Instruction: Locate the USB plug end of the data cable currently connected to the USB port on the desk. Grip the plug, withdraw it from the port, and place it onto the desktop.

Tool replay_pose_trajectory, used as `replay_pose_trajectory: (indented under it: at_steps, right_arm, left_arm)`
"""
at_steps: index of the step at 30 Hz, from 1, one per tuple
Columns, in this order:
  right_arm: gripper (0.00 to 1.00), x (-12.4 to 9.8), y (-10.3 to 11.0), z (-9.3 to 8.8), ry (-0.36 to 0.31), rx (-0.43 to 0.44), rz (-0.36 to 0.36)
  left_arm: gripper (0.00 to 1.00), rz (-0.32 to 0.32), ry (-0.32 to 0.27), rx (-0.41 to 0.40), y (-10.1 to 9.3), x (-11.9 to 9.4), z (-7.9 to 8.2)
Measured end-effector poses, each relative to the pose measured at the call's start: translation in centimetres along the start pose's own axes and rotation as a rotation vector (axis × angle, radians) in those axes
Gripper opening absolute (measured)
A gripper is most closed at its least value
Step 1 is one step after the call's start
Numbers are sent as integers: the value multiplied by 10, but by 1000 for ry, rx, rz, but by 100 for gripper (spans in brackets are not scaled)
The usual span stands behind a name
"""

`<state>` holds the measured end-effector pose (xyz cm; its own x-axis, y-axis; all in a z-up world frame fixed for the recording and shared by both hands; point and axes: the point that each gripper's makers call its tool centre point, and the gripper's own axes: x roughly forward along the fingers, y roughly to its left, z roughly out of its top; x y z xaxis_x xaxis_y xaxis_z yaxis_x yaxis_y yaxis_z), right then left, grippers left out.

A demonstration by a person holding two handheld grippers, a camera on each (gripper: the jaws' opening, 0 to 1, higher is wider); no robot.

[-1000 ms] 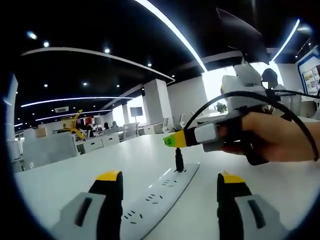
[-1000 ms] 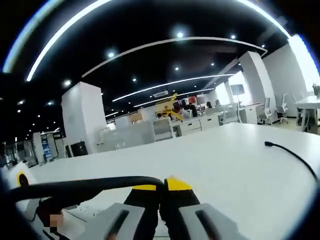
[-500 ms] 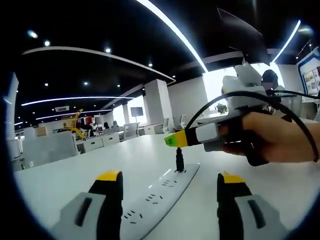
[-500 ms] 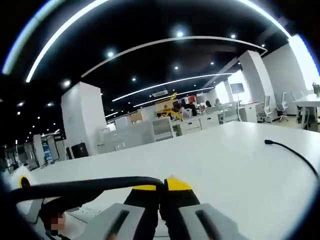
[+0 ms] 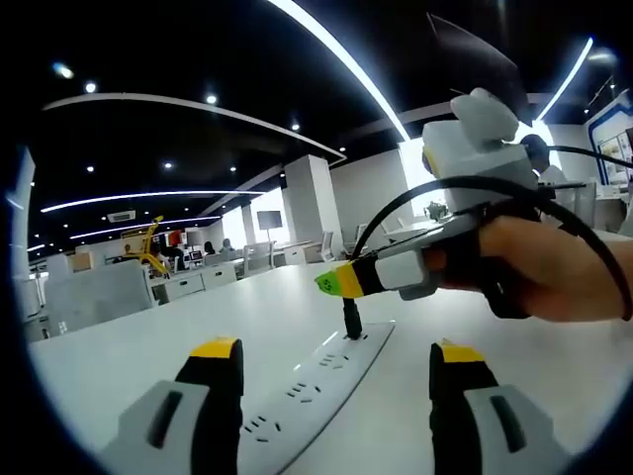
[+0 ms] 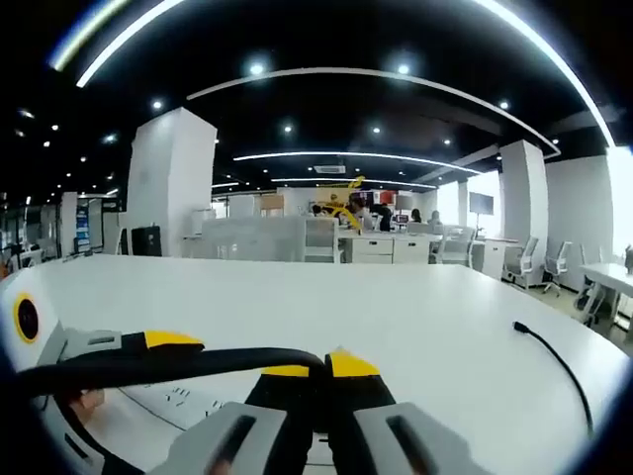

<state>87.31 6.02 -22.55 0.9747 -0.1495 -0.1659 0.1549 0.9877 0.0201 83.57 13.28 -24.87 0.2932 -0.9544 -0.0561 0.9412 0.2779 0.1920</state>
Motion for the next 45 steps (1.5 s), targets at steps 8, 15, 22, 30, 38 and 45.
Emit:
replay_pose_trajectory:
  at_steps: [8, 15, 22, 30, 38, 45]
  right_arm:
    - [5, -4, -14, -2, -53, 217, 12]
    - [5, -3, -5, -1, 2, 19, -23]
    - [5, -2, 1, -2, 25, -84, -43]
    - [5, -4, -14, -2, -19, 118, -26]
    - [5, 0, 4, -1, 38, -116, -44]
    - [5, -5, -10, 0, 22, -37, -60]
  left_arm:
    - [77, 1, -1, -1, -1, 0, 0]
    - [77, 1, 3, 3, -1, 0, -1]
    - [77, 1, 2, 2, -2, 0, -1]
    - [77, 2, 3, 2, -2, 0, -2]
    - [77, 1, 6, 4, -1, 1, -2]
    - [77, 1, 7, 5, -1, 1, -2]
